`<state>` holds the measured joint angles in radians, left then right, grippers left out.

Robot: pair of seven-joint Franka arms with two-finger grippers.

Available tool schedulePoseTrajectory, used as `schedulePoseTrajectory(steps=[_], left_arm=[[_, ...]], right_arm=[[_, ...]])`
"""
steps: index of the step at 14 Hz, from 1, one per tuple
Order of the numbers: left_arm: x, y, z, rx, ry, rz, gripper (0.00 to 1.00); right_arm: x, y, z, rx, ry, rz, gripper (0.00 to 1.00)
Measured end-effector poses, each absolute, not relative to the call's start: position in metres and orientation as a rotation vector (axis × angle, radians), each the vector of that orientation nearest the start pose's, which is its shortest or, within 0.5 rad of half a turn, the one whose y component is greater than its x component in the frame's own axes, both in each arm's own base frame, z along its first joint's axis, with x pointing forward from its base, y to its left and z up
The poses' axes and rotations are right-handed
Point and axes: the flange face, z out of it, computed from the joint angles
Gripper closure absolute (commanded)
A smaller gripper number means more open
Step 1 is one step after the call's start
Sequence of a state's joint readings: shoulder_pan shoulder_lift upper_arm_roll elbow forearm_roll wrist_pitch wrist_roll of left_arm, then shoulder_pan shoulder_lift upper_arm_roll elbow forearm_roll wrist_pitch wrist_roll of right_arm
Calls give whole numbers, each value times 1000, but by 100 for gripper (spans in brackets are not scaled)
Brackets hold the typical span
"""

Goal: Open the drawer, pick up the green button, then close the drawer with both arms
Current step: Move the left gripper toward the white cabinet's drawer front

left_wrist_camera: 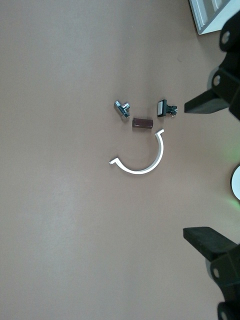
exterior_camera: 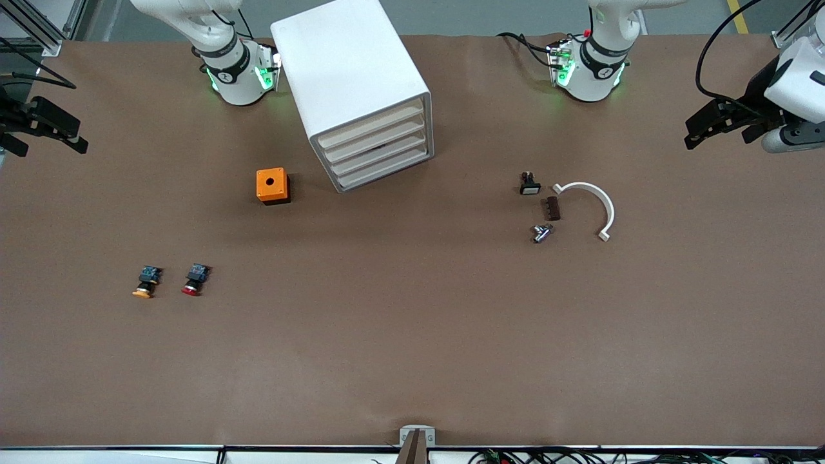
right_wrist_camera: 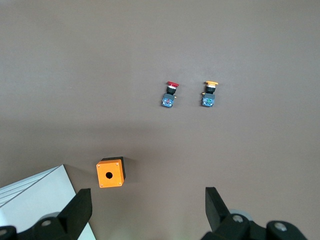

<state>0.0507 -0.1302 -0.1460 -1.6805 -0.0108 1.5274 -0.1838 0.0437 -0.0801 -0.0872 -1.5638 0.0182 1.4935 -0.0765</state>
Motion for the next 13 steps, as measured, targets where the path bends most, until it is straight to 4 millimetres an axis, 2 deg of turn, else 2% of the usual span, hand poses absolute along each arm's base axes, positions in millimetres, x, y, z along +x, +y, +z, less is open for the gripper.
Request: schedulePoseTrajectory(steps=[5, 8, 10, 13], left_arm=[[506, -55, 639, -3128, -140, 30, 0], [515, -54, 632, -3129, -142, 51, 0], [527, -54, 614, -3129, -139, 105, 0], [550, -64, 575, -3129, -119, 186, 0]], right_arm=[[522, -23, 665, -3117, -54, -32, 0], [522, -23, 665, -3117, -54, -38, 0], [522, -23, 665, -3117, -53, -39, 0], [522, -23, 665, -3117, -53, -39, 0]])
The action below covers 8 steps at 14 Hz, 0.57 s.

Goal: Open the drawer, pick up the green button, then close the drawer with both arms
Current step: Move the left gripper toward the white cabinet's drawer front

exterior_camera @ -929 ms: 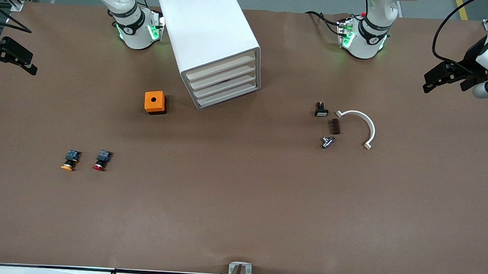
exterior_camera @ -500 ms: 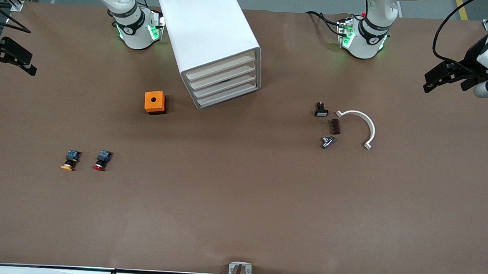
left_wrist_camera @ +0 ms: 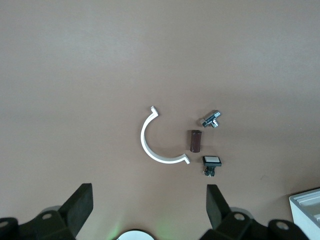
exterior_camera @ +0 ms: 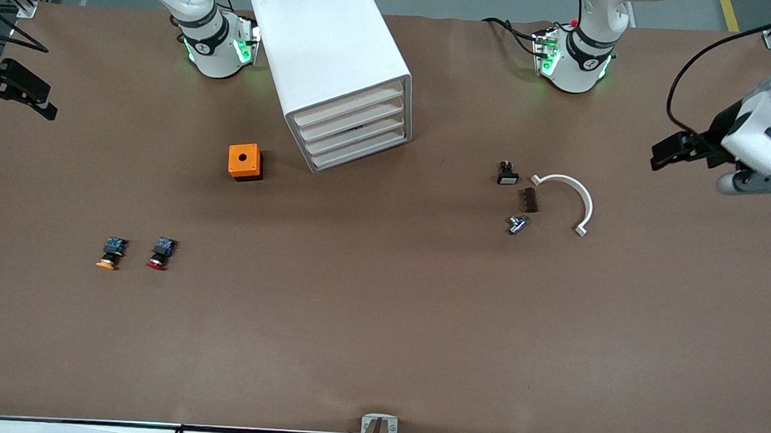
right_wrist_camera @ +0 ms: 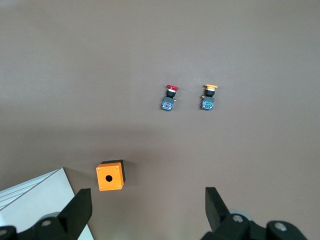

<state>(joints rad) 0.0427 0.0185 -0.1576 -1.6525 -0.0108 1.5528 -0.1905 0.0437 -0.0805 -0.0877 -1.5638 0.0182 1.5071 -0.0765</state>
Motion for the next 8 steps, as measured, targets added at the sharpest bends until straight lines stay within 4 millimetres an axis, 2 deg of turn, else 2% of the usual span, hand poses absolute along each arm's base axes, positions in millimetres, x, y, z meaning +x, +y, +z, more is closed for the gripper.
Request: schedulePoseTrajectory(steps=[3, 8], left_arm=[[575, -81, 530, -3127, -229, 217, 0], [601, -159, 439, -3077, -583, 303, 0]], right_arm=[[522, -24, 665, -3117, -51, -39, 0], [522, -25, 665, -3117, -48, -36, 0]])
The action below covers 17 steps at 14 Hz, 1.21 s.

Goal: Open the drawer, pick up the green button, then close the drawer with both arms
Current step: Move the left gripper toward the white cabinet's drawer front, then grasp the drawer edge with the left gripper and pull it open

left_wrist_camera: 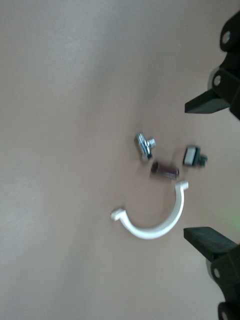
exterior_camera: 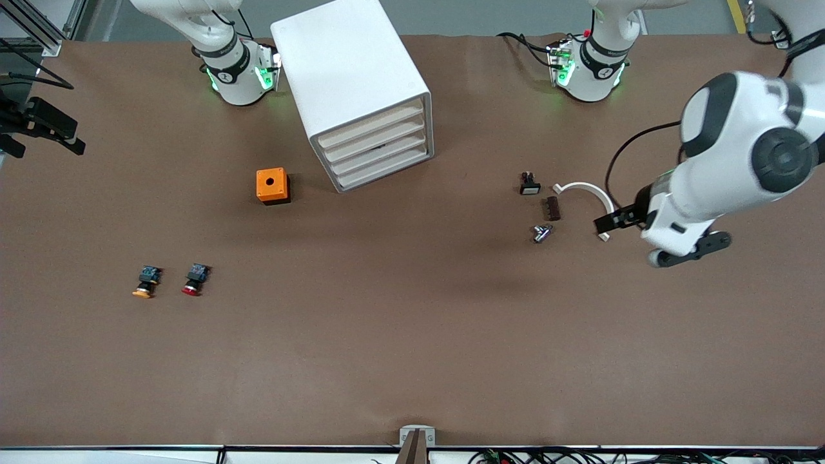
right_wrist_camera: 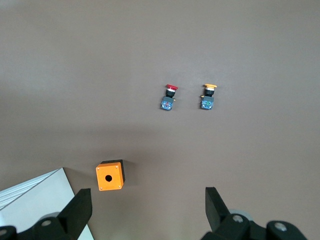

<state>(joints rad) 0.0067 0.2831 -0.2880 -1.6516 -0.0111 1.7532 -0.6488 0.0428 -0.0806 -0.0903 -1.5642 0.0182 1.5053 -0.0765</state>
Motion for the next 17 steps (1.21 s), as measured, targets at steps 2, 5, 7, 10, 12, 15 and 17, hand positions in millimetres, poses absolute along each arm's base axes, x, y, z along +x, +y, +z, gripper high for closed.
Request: schedulePoseTrajectory(steps=[2, 5, 7, 10, 12, 15, 17], left_arm=[[603, -197, 402, -3022, -768, 332, 0], [592, -266, 347, -2904, -1048, 360, 0], [581, -300, 309, -2782, -1262, 407, 0], [578, -331, 268, -2500, -1677, 564, 0], [574, -344, 246, -2308, -1857, 657, 0], [552, -372, 214, -2114, -1950, 824, 0], [535, -395, 199, -1955, -2015, 892, 0]], right_arm=[[522, -25, 665, -3117, -47, -34, 0], [522, -25, 665, -3117, -47, -34, 0], [522, -25, 665, -3117, -47, -32, 0], [522, -25, 664, -3117, -47, -28, 0], [521, -25, 664, -3117, -47, -23, 0], [521, -26, 664, -3117, -46, -21, 0], [521, -26, 664, -3117, -46, -21, 0]])
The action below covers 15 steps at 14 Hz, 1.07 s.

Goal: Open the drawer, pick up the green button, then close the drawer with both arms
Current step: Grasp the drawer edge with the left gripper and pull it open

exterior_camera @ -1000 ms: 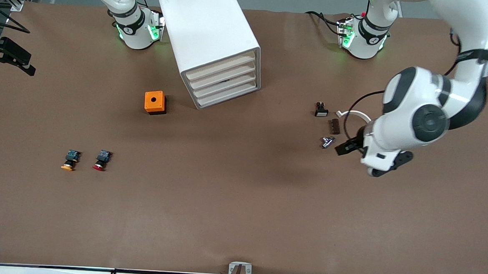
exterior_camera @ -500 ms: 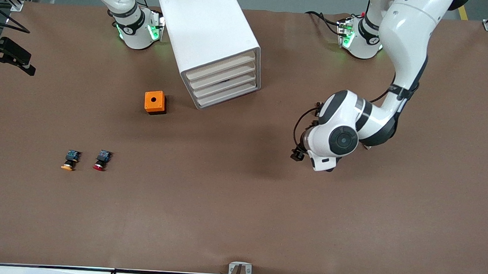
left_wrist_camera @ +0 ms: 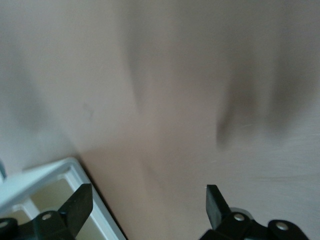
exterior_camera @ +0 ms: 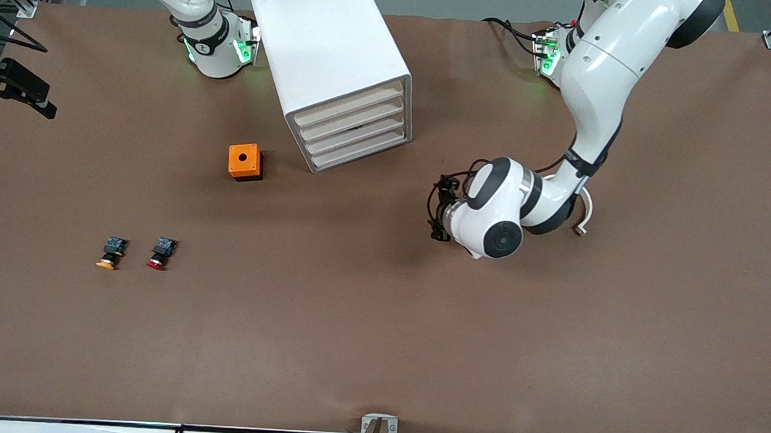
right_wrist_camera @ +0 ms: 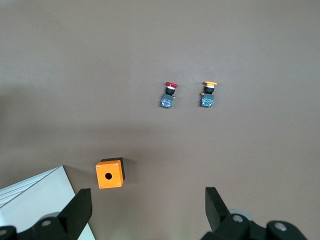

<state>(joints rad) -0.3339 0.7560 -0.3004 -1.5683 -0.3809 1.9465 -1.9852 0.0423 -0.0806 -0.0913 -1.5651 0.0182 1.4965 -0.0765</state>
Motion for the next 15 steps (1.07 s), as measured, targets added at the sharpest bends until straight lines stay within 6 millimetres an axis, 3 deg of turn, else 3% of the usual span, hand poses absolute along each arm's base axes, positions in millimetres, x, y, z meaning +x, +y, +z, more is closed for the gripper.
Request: schedulePoseTrajectory(steps=[2, 8, 11, 15], left_arm=[[521, -412, 189, 2090, 2367, -1145, 1], [463, -466, 170, 1902, 2623, -1409, 34], [448, -473, 158, 1812, 2649, -1617, 44], [432, -488, 153, 1743, 2644, -1748, 50]], right_arm=[[521, -26, 664, -3116, -45, -20, 0], [521, -26, 664, -3116, -45, -18, 0], [521, -26, 664, -3116, -44, -18, 0], [521, -27, 664, -3116, -41, -18, 0]])
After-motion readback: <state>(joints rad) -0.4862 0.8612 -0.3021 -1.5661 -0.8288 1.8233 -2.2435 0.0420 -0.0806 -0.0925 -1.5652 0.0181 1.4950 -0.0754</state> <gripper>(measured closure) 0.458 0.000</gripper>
